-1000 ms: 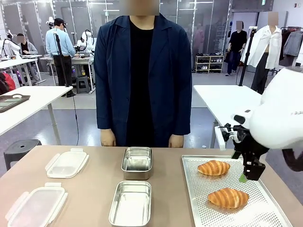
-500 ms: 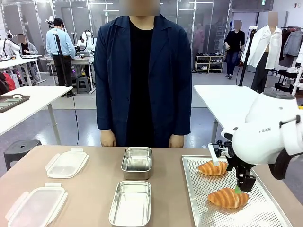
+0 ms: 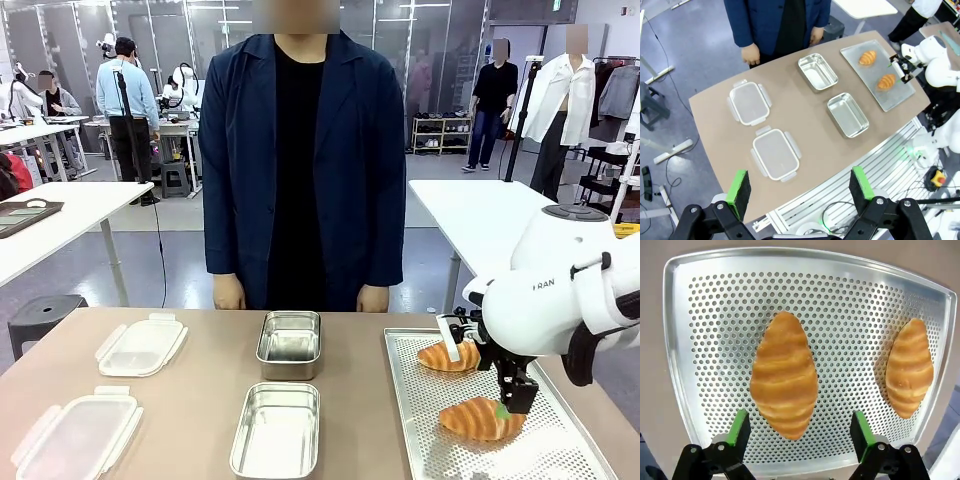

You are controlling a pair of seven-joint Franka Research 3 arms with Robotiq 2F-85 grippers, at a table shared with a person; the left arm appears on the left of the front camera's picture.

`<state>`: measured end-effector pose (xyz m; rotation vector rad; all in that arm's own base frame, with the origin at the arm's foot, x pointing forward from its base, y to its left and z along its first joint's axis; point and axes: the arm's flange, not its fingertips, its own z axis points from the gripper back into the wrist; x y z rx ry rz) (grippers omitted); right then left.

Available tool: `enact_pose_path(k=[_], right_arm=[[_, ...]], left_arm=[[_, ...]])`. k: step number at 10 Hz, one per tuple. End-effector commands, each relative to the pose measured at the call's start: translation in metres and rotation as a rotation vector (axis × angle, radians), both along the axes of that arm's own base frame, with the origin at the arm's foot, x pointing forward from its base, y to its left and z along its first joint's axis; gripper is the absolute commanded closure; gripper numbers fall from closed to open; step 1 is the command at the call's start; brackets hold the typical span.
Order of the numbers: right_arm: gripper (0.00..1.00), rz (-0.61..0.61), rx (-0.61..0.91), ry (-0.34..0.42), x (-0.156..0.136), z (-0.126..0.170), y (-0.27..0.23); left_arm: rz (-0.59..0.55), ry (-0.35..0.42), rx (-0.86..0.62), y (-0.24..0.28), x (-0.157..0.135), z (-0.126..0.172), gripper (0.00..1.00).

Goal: Place the bread into the airtight container.
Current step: Pick up a Butter Roll and place it into an empty Airtight Container.

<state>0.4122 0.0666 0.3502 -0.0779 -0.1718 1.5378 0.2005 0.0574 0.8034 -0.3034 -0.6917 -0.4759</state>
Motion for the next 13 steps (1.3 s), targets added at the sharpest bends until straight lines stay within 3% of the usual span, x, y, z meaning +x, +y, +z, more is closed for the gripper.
enact_pose_path(k=[1, 5, 6, 13], right_arm=[[0.00, 0.003, 0.013, -0.003, 0.000, 0.002, -0.001], [0.00, -0.001, 0.000, -0.003, 0.000, 0.001, 0.000], [0.00, 0.023, -0.016, -0.034, -0.004, -0.005, 0.000], [0.00, -0.042, -0.024, 0.046, 0.016, -0.049, 0.002]], left_arm=[[-0.008, -0.004, -0.003, -0.002, 0.000, 0.004, 0.00], [-0.008, -0.004, -0.003, -0.002, 0.000, 0.004, 0.00], [-0.008, -0.004, -0.003, -0.002, 0.000, 0.004, 0.00], [-0.008, -0.004, -0.003, -0.002, 0.000, 0.004, 0.00]])
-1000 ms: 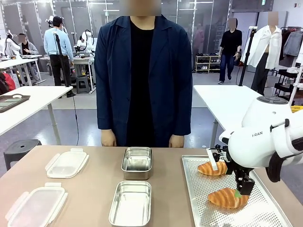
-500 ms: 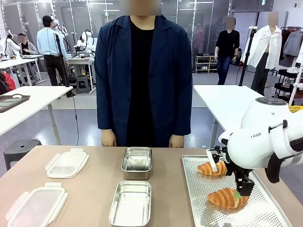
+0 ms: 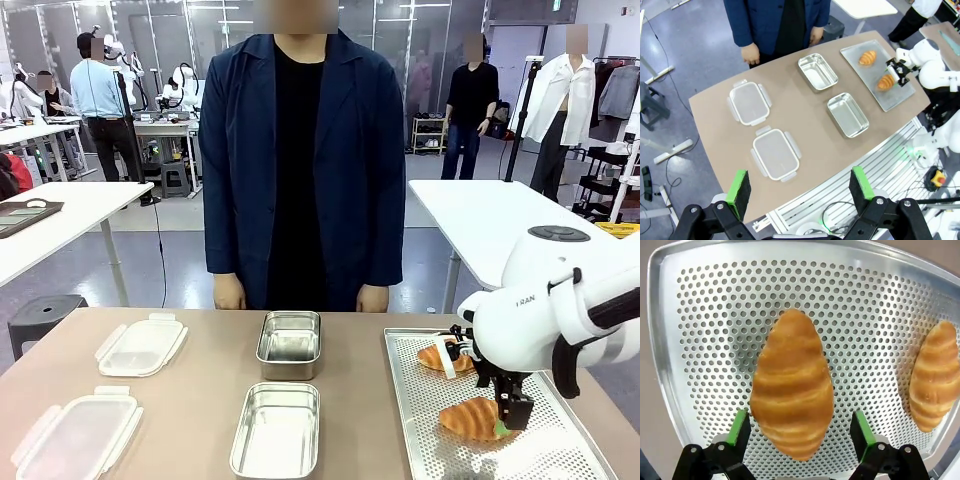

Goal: Place the bread into the airtight container.
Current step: Pick up a Butter Roll and place it into an empty Airtight Container.

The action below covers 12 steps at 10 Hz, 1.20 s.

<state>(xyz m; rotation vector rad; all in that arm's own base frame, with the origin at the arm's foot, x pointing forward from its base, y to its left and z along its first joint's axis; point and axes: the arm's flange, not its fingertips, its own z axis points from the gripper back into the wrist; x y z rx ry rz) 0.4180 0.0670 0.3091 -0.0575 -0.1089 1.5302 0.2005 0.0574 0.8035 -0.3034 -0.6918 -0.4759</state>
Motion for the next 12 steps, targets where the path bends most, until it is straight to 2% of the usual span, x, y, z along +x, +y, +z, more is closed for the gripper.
enact_pose_path(k=[1, 3, 4, 5, 6, 7, 8, 9, 10, 12], right_arm=[[0.00, -0.044, 0.003, -0.004, 0.015, -0.017, 0.002], [0.00, -0.026, 0.030, 0.037, 0.020, -0.031, 0.000], [0.05, -0.024, 0.042, 0.047, 0.020, -0.032, 0.000], [0.18, -0.032, 0.042, 0.041, 0.021, -0.030, 0.000], [0.24, -0.028, 0.042, 0.049, 0.022, -0.029, 0.001], [0.37, -0.025, 0.031, 0.064, 0.022, -0.029, 0.003], [0.43, -0.026, 0.027, 0.065, 0.022, -0.026, 0.004], [0.56, -0.046, 0.021, 0.065, 0.022, -0.018, 0.006], [0.60, -0.057, 0.040, 0.081, 0.022, -0.005, 0.009], [0.60, -0.106, 0.068, 0.076, 0.017, 0.034, 0.022]], left_arm=[[-0.008, -0.004, -0.003, -0.002, 0.000, 0.004, 0.00], [-0.008, -0.004, -0.003, -0.002, 0.000, 0.004, 0.00], [-0.008, -0.004, -0.003, -0.002, 0.000, 0.004, 0.00], [-0.008, -0.004, -0.003, -0.002, 0.000, 0.004, 0.00], [-0.008, -0.004, -0.003, -0.002, 0.000, 0.004, 0.00], [-0.008, -0.004, -0.003, -0.002, 0.000, 0.004, 0.00], [-0.008, -0.004, -0.003, -0.002, 0.000, 0.004, 0.00], [-0.008, -0.004, -0.003, -0.002, 0.000, 0.004, 0.00], [-0.008, -0.004, -0.003, -0.002, 0.000, 0.004, 0.00], [-0.008, -0.004, -0.003, -0.002, 0.000, 0.004, 0.00]])
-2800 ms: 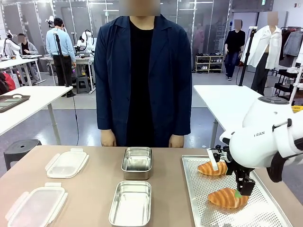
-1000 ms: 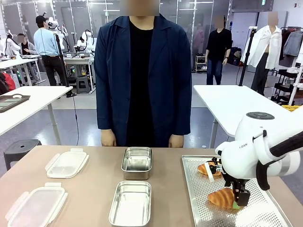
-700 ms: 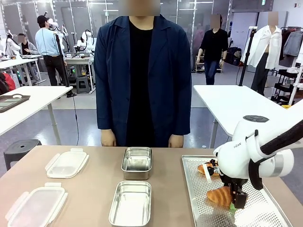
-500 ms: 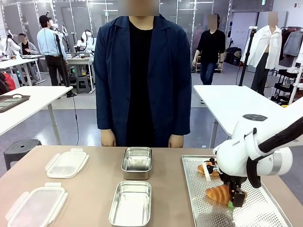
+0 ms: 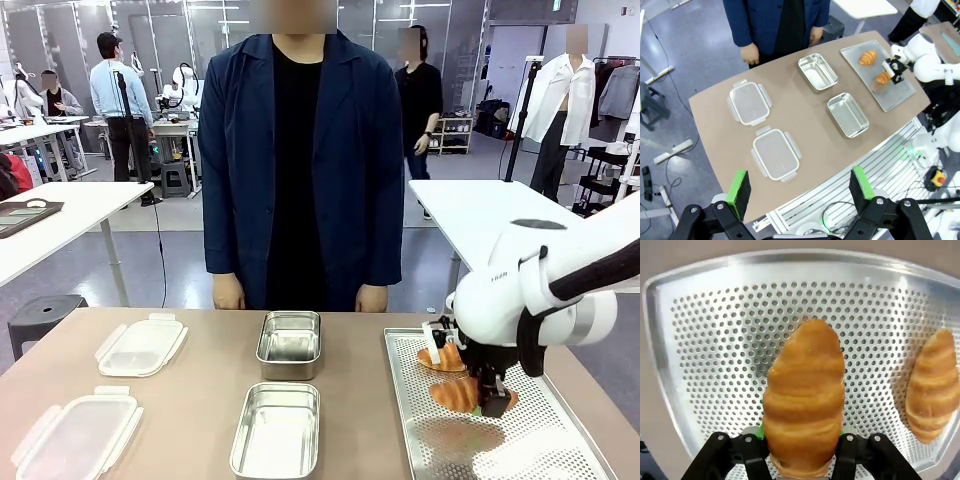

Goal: Place the bread into the airtight container.
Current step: Pick up a Butter Roll and place it into an empty Airtight Container.

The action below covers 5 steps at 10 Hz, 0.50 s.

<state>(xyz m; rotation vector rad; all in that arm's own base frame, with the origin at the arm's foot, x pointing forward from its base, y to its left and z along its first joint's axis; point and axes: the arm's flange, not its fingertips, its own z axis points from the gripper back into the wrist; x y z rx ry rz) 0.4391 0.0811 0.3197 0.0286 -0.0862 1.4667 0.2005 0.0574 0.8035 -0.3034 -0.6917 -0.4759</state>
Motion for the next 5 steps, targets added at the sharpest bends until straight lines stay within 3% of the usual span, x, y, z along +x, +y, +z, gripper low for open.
enact_pose_path(k=[1, 5], right_arm=[[0.60, -0.082, 0.015, 0.012, -0.006, 0.045, 0.022], [0.60, -0.240, 0.031, 0.046, -0.014, 0.080, 0.107]], left_arm=[[-0.008, -0.004, -0.003, -0.002, 0.000, 0.004, 0.00], [-0.008, -0.004, -0.003, -0.002, 0.000, 0.004, 0.00]])
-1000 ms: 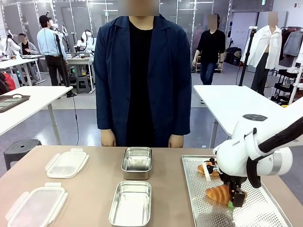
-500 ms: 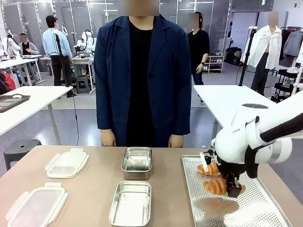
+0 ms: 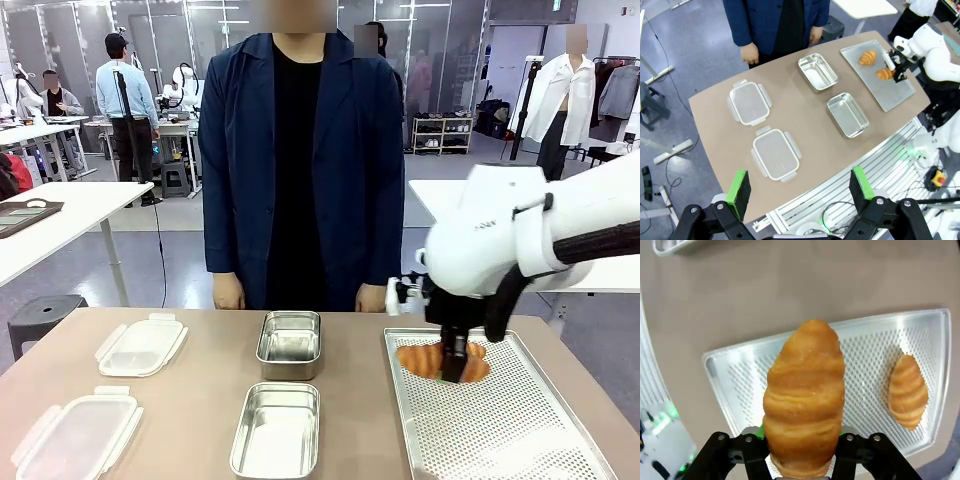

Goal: Place the bread into the airtight container.
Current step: Pick up a Butter Roll and place it into an empty Airtight Container.

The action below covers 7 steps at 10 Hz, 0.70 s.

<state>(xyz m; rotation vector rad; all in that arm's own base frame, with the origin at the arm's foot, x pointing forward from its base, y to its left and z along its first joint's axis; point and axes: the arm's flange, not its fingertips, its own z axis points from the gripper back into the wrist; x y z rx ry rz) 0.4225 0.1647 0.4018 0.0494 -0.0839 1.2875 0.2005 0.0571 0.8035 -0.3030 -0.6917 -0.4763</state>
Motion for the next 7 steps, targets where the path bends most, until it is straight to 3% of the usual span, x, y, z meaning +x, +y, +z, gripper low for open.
enact_pose_path(k=[1, 5, 7], right_arm=[[0.60, -0.107, 0.008, 0.032, -0.001, 0.001, 0.051], [0.60, -0.035, 0.002, 0.038, -0.020, 0.001, 0.148], [0.60, -0.066, -0.030, 0.058, -0.031, -0.006, 0.199]], left_arm=[[-0.008, -0.004, -0.004, -0.001, 0.000, 0.004, 0.00], [-0.008, -0.004, -0.004, -0.001, 0.000, 0.004, 0.00], [-0.008, -0.004, -0.004, -0.001, 0.000, 0.004, 0.00]])
